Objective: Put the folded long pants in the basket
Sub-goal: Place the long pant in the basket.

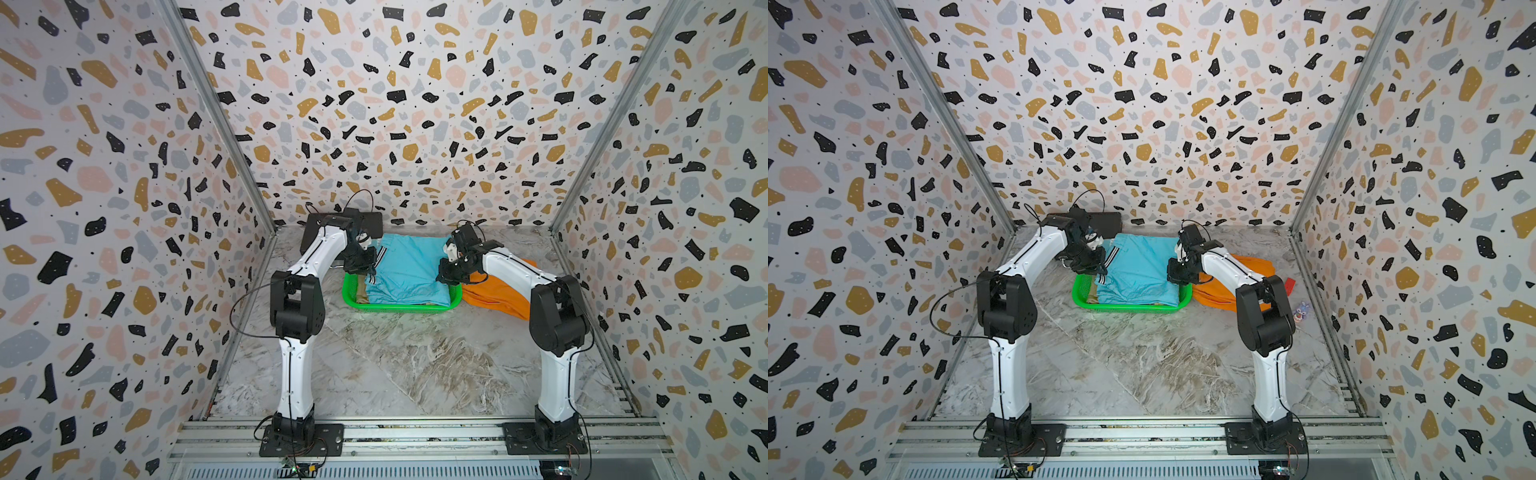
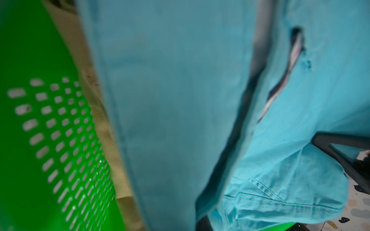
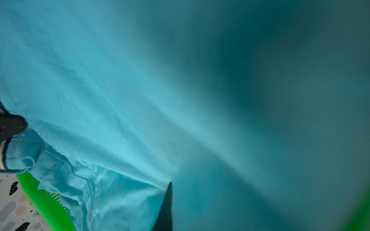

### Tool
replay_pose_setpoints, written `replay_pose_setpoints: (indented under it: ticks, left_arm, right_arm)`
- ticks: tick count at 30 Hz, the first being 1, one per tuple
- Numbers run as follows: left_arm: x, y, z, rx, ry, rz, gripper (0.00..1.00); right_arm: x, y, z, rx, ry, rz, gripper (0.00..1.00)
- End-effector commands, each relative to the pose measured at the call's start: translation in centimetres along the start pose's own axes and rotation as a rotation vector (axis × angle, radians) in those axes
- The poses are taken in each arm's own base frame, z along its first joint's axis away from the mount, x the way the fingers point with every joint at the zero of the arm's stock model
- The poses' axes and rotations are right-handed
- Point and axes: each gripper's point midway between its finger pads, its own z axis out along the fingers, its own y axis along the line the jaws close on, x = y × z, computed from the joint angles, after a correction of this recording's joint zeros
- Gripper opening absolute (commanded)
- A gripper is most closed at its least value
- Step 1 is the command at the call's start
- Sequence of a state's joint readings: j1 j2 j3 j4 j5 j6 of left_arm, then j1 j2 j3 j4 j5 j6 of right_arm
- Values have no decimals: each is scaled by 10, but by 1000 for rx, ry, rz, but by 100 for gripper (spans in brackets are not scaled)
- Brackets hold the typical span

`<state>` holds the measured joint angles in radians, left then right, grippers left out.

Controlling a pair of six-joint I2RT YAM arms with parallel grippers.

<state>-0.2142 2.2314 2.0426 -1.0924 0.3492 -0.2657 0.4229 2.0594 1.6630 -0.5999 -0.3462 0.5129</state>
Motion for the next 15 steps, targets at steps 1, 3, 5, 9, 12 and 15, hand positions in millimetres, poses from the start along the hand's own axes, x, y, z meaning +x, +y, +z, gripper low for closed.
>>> replay_pose_setpoints:
  ticks: [1, 3, 5, 9, 12, 15]
  left_arm:
    - [-6, 27, 26, -40, 43, -66, 0]
    - [-6, 36, 37, -58, 62, -78, 0]
    - [-7, 41, 44, -66, 71, -85, 0]
    - [-4, 49, 48, -96, 80, -92, 0]
    - [-2, 50, 42, -105, 71, -93, 0]
    - [-3, 42, 25, -90, 36, -89, 0]
  right_arm:
    - [15, -23, 15, 92, 71, 13, 0]
    - [19, -30, 23, 108, 77, 12, 0]
    - [23, -38, 30, 129, 81, 7, 0]
    - [26, -51, 41, 174, 89, -17, 0]
    - [28, -53, 43, 178, 94, -20, 0]
    - [21, -42, 33, 153, 66, -33, 1]
